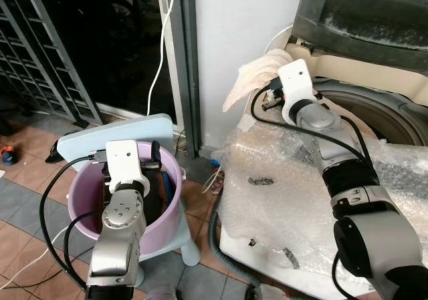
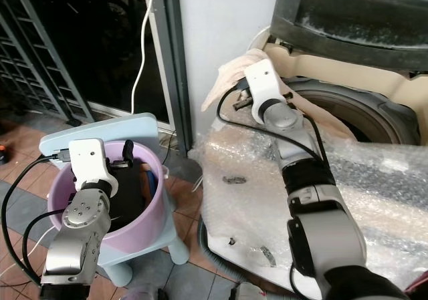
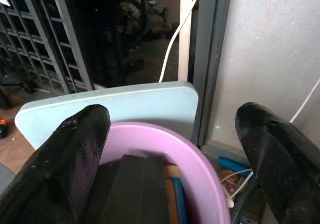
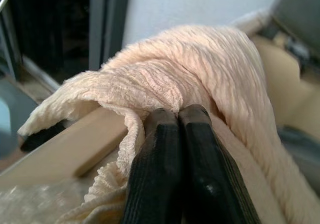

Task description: Clothes washing

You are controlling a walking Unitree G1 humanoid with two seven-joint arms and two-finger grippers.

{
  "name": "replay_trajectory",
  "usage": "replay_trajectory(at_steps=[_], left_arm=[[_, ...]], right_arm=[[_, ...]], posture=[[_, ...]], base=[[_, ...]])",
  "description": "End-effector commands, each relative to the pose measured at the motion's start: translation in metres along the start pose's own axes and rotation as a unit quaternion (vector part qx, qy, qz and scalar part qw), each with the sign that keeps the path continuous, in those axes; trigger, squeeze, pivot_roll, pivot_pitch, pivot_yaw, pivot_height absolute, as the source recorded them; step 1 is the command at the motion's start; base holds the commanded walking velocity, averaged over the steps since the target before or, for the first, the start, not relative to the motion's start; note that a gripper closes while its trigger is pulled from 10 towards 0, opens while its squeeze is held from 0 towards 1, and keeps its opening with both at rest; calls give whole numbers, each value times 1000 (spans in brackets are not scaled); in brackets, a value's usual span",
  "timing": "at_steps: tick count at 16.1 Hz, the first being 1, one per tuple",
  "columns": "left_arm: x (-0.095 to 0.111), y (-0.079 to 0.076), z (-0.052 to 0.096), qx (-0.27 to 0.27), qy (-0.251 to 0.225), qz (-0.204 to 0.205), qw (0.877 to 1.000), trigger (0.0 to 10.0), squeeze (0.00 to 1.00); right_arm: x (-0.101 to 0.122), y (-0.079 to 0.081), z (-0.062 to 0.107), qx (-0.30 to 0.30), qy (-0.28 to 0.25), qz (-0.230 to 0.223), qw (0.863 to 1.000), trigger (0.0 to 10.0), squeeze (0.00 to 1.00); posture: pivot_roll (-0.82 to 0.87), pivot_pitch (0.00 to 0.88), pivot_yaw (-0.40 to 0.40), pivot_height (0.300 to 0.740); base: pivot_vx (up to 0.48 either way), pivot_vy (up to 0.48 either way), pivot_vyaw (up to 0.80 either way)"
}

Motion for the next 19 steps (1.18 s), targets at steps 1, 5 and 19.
replay_trajectory(at_steps=[1, 5, 19], left_arm=[[1, 1, -1, 4, 3, -9, 1000, 10000, 0], [-4, 1, 2, 15, 15, 3, 1000, 10000, 0], [3, -7, -11, -9, 0, -25, 1000, 10000, 0]], right_arm=[[-30, -16, 3, -41, 60, -51, 996, 0, 0], [-10, -57, 9, -155, -1, -96, 983, 0, 0], [6, -71, 76, -176, -180, 20, 968, 10000, 1000]], posture=[[30, 64, 32, 740], [17, 57, 6, 740], [-10, 9, 63, 740]], base=[[0, 0, 0], [0, 0, 0], [0, 0, 0]])
Point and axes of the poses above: a point about 5 cm out from each wrist's last joint towards the gripper, its own z axis pointing back from the gripper into the wrist, its own x axis along the axis of the wrist's last joint, y = z × x, the point moved 3 cm from there along -z, pointing out of the wrist towards the gripper, and after that the axes turned 11 degrees about -z, right-handed, at the moved point
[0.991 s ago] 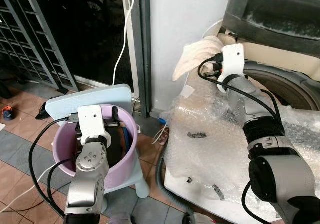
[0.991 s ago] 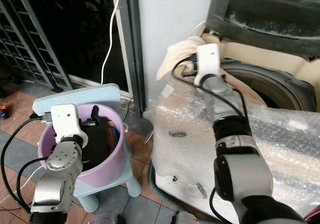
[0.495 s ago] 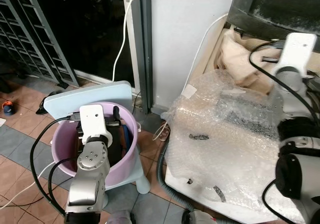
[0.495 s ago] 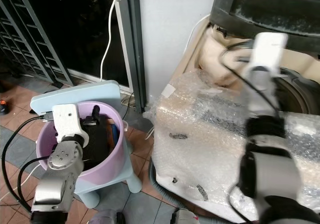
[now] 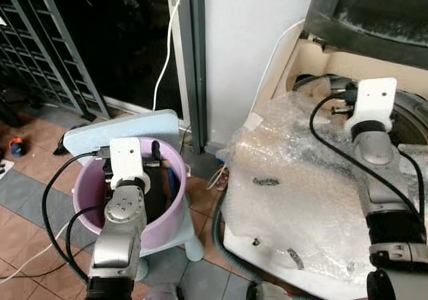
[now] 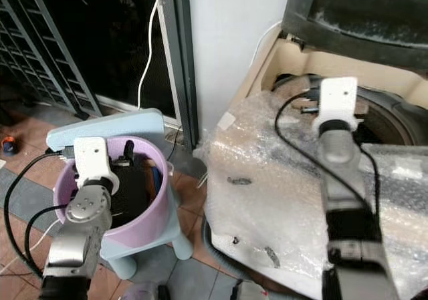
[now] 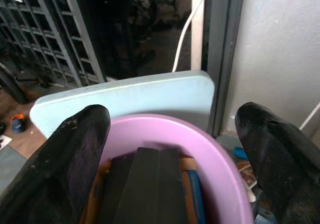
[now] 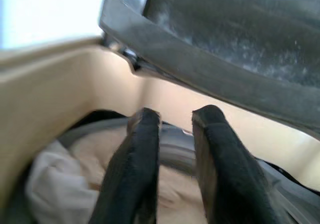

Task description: Clothes washing

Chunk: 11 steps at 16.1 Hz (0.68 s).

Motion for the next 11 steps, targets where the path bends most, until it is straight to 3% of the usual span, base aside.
replay_trajectory(at_steps=[1, 3, 6, 9, 11], left_arm=[[6, -5, -3, -11, -12, -2, 1000, 10000, 0], [7, -8, -4, -18, -17, -8, 1000, 10000, 0], [7, -8, -5, -16, -18, -7, 1000, 10000, 0], [7, -9, -5, -15, -18, -6, 1000, 10000, 0], [7, -8, -5, -12, -17, -5, 1000, 10000, 0]], right_arm=[[18, 19, 7, 34, -46, -13, 998, 10000, 1000], [27, 35, 17, 62, -66, -11, 996, 10000, 1000], [32, 37, 18, 58, -75, -7, 995, 10000, 1000], [49, 20, 9, 12, -112, 45, 993, 10000, 1000], [55, -1, -5, -19, -113, 64, 991, 10000, 1000]], posture=[[-15, 6, 65, 740], [-17, 3, 67, 740], [-17, 1, 69, 740], [-18, 0, 68, 740], [-16, 0, 66, 740]], base=[[0, 0, 0], [0, 0, 0], [-81, 0, 0], [-162, 0, 0], [0, 0, 0]])
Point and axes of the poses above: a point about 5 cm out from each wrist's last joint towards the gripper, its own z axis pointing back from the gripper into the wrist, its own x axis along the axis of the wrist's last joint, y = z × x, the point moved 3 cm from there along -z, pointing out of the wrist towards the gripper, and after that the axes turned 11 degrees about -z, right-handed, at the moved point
